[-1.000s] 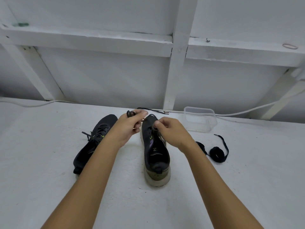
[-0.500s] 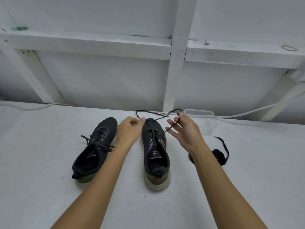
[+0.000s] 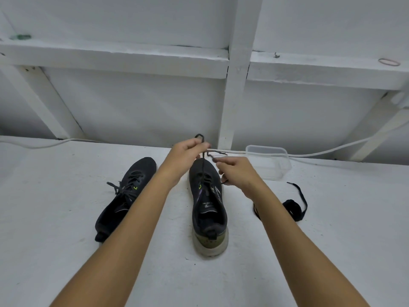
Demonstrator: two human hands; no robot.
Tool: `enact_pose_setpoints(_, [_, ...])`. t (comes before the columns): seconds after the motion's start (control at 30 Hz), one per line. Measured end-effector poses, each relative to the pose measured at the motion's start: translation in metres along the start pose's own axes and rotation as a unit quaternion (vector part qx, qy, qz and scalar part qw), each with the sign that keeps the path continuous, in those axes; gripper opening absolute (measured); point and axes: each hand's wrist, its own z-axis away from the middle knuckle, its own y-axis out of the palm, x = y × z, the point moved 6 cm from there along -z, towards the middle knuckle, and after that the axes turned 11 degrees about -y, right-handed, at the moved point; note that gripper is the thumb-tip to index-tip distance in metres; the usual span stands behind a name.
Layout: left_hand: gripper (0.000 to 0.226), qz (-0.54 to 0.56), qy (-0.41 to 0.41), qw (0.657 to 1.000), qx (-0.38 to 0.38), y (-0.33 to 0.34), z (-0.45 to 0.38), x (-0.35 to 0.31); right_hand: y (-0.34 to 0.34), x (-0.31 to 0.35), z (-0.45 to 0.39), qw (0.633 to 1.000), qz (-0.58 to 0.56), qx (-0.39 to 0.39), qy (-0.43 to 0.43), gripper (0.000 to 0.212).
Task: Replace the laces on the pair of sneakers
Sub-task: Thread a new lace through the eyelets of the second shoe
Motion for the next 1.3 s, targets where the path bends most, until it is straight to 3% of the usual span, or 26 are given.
enact_pose_setpoints(0.07, [0.018, -0.039, 0.03, 0.998, 0.028, 0.003, 0.003, -0.009, 0.016, 0.012, 0.002, 0.993, 0.064, 0.097, -0.035, 0.013])
enact_pose_setpoints(0.13, [0.018, -0.081, 0.029, 0.996, 0.035, 0.004, 0.005, -0.008, 0.026, 0.019, 0.003, 0.985, 0.099, 0.132, -0.058, 0.024])
enact_pose_setpoints(0.33, [0.039, -0.267, 0.008, 0.964, 0.0, -0.013, 0.013, 0.015, 0.017, 0.021, 0.003, 0.994, 0.018, 0.088, -0.066, 0.035])
enact_pose_setpoints(0.43, [0.039, -0.289, 0.019, 0.957, -0.031, -0.03, 0.017, 0.018, 0.0, 0.017, 0.002, 0.997, -0.016, 0.041, -0.068, 0.024])
enact_pose_setpoints(0.5, [0.037, -0.254, 0.033, 0.965, -0.053, -0.042, 0.022, 0.01, -0.011, 0.015, 0.001, 0.993, -0.108, -0.007, -0.054, 0.023])
enact_pose_setpoints(0.57, [0.037, -0.188, 0.043, 0.978, -0.079, -0.056, 0.025, 0.002, -0.022, 0.017, 0.001, 0.962, -0.263, -0.059, -0.042, 0.024])
enact_pose_setpoints(0.63, [0.038, -0.174, 0.052, 0.978, -0.1, -0.064, 0.027, -0.003, -0.037, 0.026, 0.003, 0.908, -0.398, -0.115, -0.055, 0.023])
enact_pose_setpoints(0.7, [0.038, -0.174, 0.055, 0.978, -0.099, -0.066, 0.028, -0.003, -0.058, 0.027, 0.002, 0.864, -0.464, -0.183, -0.067, 0.022])
enact_pose_setpoints(0.77, [0.036, -0.164, 0.054, 0.981, -0.091, -0.063, 0.029, -0.003, -0.078, 0.018, 0.0, 0.886, -0.385, -0.254, -0.048, 0.022])
enact_pose_setpoints(0.8, [0.035, -0.164, 0.051, 0.981, -0.088, -0.062, 0.03, -0.003, -0.086, 0.011, 0.0, 0.921, -0.271, -0.28, -0.025, 0.023])
enact_pose_setpoints(0.83, [0.034, -0.169, 0.048, 0.981, -0.086, -0.06, 0.031, -0.002, -0.093, 0.003, -0.001, 0.956, -0.108, -0.273, 0.004, 0.027])
enact_pose_setpoints(0.87, [0.033, -0.178, 0.046, 0.979, -0.085, -0.059, 0.031, -0.002, -0.096, -0.004, -0.001, 0.968, 0.077, -0.234, 0.034, 0.033])
enact_pose_setpoints(0.93, [0.031, -0.197, 0.045, 0.976, -0.077, -0.054, 0.031, -0.002, -0.093, -0.017, 0.003, 0.921, 0.351, -0.141, 0.094, 0.048])
enact_pose_setpoints(0.97, [0.03, -0.203, 0.046, 0.976, -0.071, -0.051, 0.031, -0.002, -0.09, -0.021, 0.006, 0.899, 0.407, -0.112, 0.116, 0.05])
enact_pose_setpoints(1.07, [0.03, -0.213, 0.048, 0.975, -0.05, -0.043, 0.031, -0.003, -0.072, -0.016, 0.007, 0.892, 0.442, -0.049, 0.085, 0.046])
enact_pose_setpoints(1.17, [0.032, -0.227, 0.051, 0.972, -0.03, -0.034, 0.031, -0.004, -0.031, 0.011, 0.006, 0.95, 0.304, 0.042, -0.063, 0.02])
enact_pose_setpoints(1.23, [0.032, -0.235, 0.053, 0.97, -0.015, -0.029, 0.032, -0.007, -0.009, 0.03, 0.01, 0.959, 0.237, 0.094, -0.125, 0.029])
enact_pose_setpoints(1.3, [0.031, -0.241, 0.053, 0.969, -0.008, -0.027, 0.034, -0.01, 0.004, 0.042, 0.011, 0.956, 0.221, 0.103, -0.166, 0.018])
